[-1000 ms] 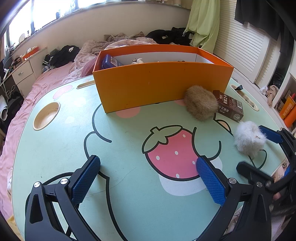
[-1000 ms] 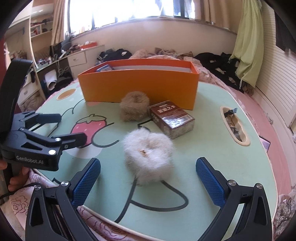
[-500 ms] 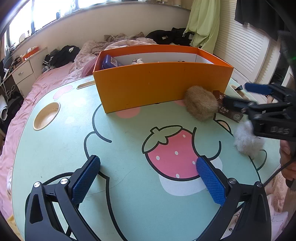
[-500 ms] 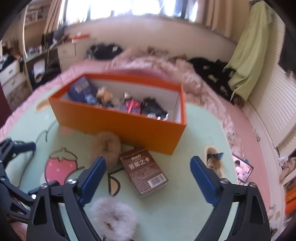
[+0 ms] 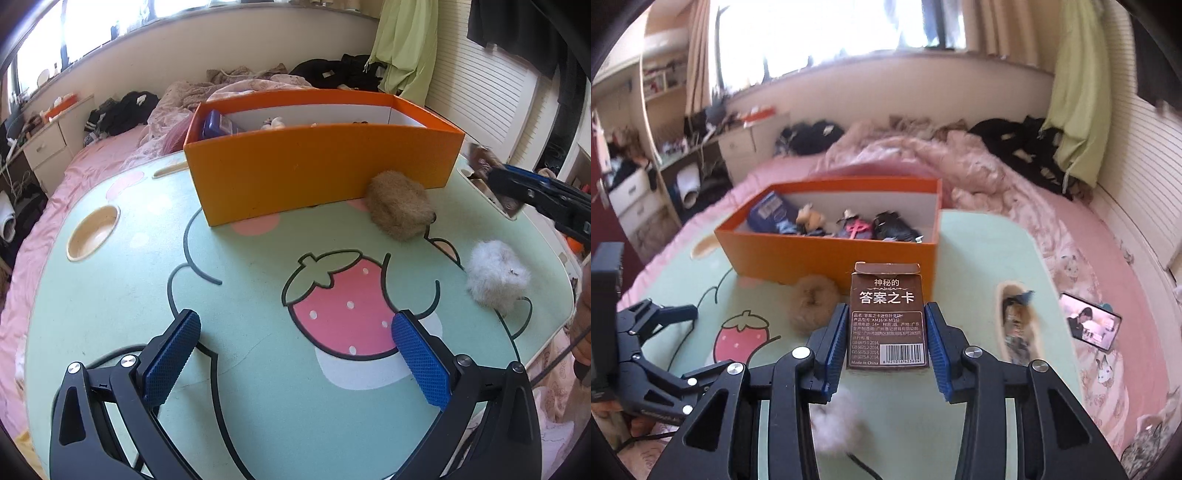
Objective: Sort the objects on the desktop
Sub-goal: 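Drop the card box into the orange box while the left drops the brown fluffy ball in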
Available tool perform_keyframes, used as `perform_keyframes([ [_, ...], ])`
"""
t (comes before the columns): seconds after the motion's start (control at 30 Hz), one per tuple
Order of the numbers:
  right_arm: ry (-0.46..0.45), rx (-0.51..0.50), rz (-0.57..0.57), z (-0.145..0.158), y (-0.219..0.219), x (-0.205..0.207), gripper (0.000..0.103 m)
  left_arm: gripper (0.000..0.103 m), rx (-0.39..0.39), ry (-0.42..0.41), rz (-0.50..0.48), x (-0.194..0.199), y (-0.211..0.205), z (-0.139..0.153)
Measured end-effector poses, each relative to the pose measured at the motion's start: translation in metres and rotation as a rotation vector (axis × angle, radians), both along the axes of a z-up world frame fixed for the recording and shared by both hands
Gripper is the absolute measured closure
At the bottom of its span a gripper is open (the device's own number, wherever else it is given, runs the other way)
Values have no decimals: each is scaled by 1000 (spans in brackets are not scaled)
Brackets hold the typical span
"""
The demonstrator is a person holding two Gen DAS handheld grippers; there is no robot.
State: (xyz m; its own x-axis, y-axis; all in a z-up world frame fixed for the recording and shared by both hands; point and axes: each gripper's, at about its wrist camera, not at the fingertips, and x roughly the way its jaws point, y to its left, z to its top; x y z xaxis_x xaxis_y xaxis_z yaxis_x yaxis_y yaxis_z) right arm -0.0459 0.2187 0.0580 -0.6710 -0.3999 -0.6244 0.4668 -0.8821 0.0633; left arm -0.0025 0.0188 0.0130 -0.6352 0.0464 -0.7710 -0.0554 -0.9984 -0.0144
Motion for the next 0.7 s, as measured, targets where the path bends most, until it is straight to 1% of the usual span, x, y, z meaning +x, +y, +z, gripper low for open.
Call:
perform_keyframes([
  [0.07,-9,-21,-17,0,8,3,64,0,-6,53,-31,1,8,14],
  [0.1,-11,-33,-24,0,11,5,64,0,7,75,-56,-2,13,24],
  [0.2,-21,-65,-46,-2,18,6,64,0,99,69,-111,-24,27,41],
  [0.23,-27,-73,-48,-3,19,7,64,4,131,49,-130,-37,33,42],
  [0.27,-31,-75,-48,-5,20,8,64,14,136,39,-135,-46,39,42],
  [0.3,-34,-75,-50,-6,21,9,63,18,125,18,-127,-57,45,39],
  [0.33,-38,-72,-51,-7,21,10,63,26,113,-16,-118,-69,50,35],
  [0.37,-41,-72,-51,-8,21,10,63,32,121,-39,-124,-75,52,31],
  [0.4,-47,-74,-50,-9,22,11,63,35,142,-67,-140,-83,56,26],
  [0.43,-52,-78,-49,-10,21,11,63,42,155,-94,-150,-89,59,20],
  [0.47,-54,-80,-47,-11,21,11,63,55,155,-108,-150,-92,61,16],
  [0.5,-55,-80,-46,-12,21,12,63,63,148,-112,-148,-94,63,10],
  [0.53,-58,-78,-41,-13,19,12,63,66,144,-107,-150,-94,64,7],
  [0.6,-60,-75,-31,-15,16,15,63,67,163,-84,-147,-89,60,7],
  [0.67,-59,-77,-24,-15,15,18,63,67,190,-57,-142,-82,53,13],
  [0.7,-57,-79,-21,-14,14,19,63,67,196,-27,-137,-76,47,19],
])
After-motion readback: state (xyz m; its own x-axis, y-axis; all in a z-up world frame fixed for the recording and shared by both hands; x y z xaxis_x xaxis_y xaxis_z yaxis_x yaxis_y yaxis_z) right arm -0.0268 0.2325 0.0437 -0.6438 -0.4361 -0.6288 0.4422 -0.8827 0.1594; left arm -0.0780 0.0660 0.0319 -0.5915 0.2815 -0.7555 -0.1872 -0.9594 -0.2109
